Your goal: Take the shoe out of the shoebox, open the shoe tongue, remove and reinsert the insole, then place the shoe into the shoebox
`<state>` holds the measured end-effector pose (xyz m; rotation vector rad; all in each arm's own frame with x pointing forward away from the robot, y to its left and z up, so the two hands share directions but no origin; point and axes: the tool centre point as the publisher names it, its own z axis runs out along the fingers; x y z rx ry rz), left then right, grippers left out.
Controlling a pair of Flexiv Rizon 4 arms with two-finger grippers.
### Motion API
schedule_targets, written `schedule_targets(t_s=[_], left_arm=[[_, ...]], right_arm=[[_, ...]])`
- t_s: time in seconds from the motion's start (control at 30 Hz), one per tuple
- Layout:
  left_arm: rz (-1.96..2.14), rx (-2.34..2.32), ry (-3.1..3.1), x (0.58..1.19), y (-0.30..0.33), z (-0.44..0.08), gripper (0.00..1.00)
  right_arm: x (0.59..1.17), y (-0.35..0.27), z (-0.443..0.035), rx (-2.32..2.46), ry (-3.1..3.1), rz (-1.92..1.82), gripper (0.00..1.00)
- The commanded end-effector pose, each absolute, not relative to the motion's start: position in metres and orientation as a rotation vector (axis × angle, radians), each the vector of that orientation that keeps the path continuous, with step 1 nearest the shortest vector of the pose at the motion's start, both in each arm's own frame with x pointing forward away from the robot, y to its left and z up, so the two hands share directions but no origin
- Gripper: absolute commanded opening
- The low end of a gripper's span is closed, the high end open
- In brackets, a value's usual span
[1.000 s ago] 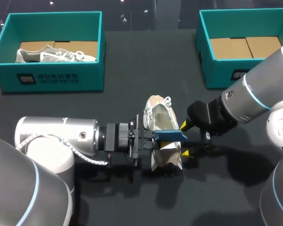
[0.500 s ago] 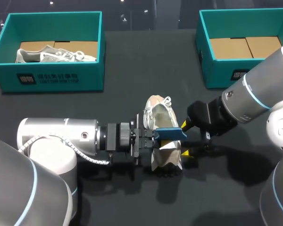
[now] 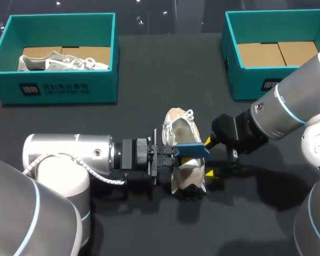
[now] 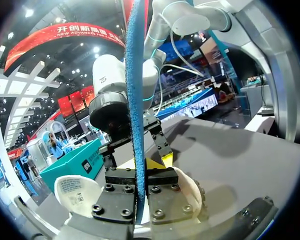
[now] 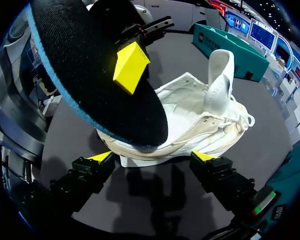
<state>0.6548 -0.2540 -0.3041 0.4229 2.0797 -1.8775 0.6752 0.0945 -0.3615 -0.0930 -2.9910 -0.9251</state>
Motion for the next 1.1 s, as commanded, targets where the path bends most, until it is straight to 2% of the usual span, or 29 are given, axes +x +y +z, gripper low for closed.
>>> schedule_targets(t_s=[0.03, 1.1], left_arm=[[-1.877, 0.424, 2.080, 0.661, -0.259, -0.311, 0.00], [-1.689, 0.459, 2.137, 0.699, -0.253, -0.350, 0.00]], right_arm=[[0.674, 0.095, -0.362, -0.095, -2.994, -0.922, 1.00], [0.674, 0.095, -0.362, -0.095, -2.994, -0.922, 1.00]])
